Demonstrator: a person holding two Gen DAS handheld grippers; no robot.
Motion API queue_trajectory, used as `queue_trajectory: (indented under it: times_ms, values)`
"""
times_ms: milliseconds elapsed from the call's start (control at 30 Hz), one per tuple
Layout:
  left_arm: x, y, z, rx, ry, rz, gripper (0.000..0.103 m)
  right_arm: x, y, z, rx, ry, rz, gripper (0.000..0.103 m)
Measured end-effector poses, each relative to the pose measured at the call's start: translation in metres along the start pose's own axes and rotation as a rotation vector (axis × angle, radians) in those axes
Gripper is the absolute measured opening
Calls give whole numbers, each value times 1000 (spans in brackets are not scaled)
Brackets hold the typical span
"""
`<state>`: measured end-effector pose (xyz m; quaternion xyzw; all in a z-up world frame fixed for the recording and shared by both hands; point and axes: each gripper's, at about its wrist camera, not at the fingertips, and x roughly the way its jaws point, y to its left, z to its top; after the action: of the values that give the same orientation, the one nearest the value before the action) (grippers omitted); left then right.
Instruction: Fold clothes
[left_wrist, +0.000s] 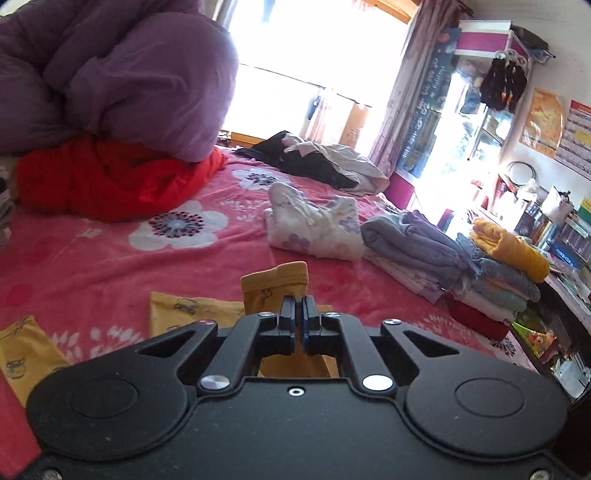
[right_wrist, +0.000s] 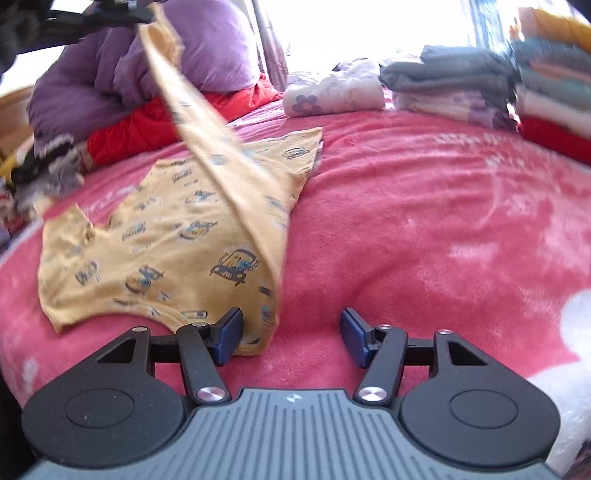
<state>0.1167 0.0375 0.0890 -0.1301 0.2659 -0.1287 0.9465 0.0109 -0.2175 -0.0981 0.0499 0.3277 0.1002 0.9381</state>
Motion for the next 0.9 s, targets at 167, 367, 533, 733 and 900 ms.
queue_trajectory:
  times_ms: [167, 367, 533, 733, 900]
  values:
    - [-16, 45, -23, -102, -3, 28, 3, -2, 12, -3, -93, -13, -48, 59]
    - [-40, 78, -50, -208, -33, 12, 3, -5, 22, -8, -192, -33, -95, 57]
    - [-54, 95, -70, -240, -48, 39, 3, -9, 29, -11, -256, -48, -123, 57]
    - [-42, 125, -87, -285, -21, 101, 3, -12, 39, -14, -327, -65, -145, 56]
    - [-38, 137, -91, -303, -28, 104, 3, -15, 59, -22, -510, -106, -175, 40]
